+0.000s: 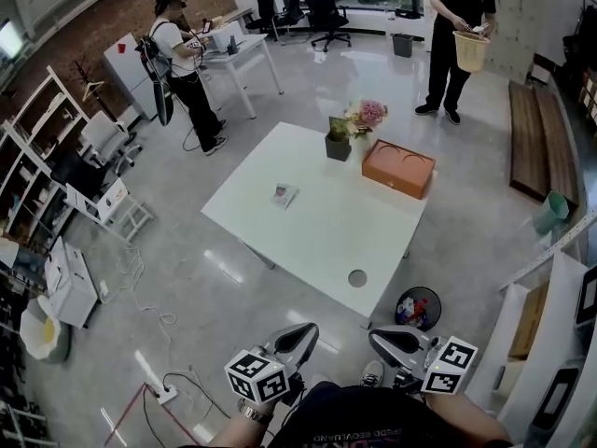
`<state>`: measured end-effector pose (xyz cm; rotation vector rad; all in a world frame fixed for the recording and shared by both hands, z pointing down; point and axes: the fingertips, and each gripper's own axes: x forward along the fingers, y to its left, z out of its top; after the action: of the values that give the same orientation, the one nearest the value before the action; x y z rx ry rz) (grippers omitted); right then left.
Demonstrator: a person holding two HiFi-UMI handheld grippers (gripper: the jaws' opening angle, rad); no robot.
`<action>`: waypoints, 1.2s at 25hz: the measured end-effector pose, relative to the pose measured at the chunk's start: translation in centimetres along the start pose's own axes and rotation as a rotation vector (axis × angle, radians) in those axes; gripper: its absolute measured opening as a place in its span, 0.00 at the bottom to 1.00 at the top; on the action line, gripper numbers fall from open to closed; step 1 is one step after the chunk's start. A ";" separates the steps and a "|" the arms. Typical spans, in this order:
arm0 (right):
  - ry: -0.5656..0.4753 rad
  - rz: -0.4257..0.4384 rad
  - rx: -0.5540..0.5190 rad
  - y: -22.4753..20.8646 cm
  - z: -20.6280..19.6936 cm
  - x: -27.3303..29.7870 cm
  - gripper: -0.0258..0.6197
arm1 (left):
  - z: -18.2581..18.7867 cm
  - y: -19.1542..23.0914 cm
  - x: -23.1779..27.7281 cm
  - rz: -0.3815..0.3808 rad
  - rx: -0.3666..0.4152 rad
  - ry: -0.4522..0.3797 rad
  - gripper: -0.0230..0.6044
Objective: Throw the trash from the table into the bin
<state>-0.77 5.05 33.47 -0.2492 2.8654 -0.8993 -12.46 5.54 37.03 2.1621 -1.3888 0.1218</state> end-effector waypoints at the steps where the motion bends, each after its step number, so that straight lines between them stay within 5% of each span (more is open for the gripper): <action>1: -0.004 0.000 0.001 -0.3 0.2 -0.1 0.04 | 0.2 0.3 0.2 0.012 0.011 0.003 0.05; 11: -0.046 -0.064 -0.006 -3.0 1.9 0.2 0.04 | 2.7 6.7 2.9 0.073 0.034 0.010 0.05; 30: -0.115 -0.347 0.056 -11.8 4.6 10.0 0.04 | 11.0 30.7 13.4 0.096 -0.021 0.083 0.05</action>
<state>-8.39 -8.97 35.82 -0.7839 2.7310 -0.9802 -35.14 -20.19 45.08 2.0503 -1.4404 0.2296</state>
